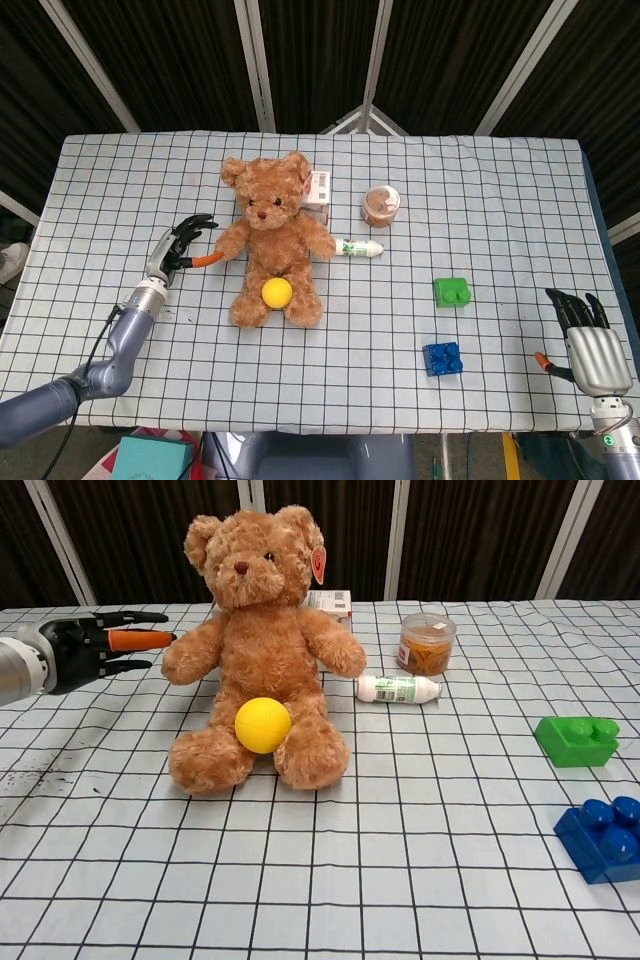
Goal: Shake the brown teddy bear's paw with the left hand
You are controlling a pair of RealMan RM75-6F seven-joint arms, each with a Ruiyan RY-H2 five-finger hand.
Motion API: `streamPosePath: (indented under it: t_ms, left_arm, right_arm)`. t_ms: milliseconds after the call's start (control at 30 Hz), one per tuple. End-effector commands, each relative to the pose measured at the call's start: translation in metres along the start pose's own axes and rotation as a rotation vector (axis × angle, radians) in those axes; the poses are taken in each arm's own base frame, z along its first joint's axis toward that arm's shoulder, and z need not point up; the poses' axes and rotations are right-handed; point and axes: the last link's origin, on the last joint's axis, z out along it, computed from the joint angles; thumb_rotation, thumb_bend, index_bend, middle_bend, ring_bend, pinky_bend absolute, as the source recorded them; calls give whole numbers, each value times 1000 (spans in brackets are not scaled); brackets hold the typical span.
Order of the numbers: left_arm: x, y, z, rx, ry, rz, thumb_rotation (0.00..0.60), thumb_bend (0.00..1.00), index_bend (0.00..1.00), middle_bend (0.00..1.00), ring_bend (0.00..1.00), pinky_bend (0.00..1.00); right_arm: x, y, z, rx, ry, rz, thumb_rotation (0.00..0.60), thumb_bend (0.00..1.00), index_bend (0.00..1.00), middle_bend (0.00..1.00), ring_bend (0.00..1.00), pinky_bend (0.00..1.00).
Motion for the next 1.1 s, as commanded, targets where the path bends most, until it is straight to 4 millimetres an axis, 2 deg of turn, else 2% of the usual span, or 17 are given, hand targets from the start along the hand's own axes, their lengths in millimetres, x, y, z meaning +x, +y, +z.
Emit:
streamPosePath:
  t_ms: [33, 267, 600, 1100]
  left_arm:
    - [-7, -1, 4, -7, 14, 8, 600, 206, 245, 261, 0, 79]
    - [-16, -6, 8, 14, 21, 20, 600, 206, 265, 286, 0, 79]
    - [-17, -16, 15, 37, 62, 32, 600, 206, 282, 322, 5, 79]
    - [-28, -9, 21, 32, 46, 65, 600, 256, 336, 367, 5, 79]
  right_arm:
    - [0, 1, 0, -3, -1, 1, 600, 209, 9, 137, 128, 49]
    - [1, 3, 0, -5, 0, 10, 600, 209, 8, 136, 128, 49]
    - [1, 4, 0, -7, 0, 14, 600, 209, 8, 136, 128, 49]
    - [0, 4, 0, -8, -3, 14, 600, 209, 8, 136, 128, 49]
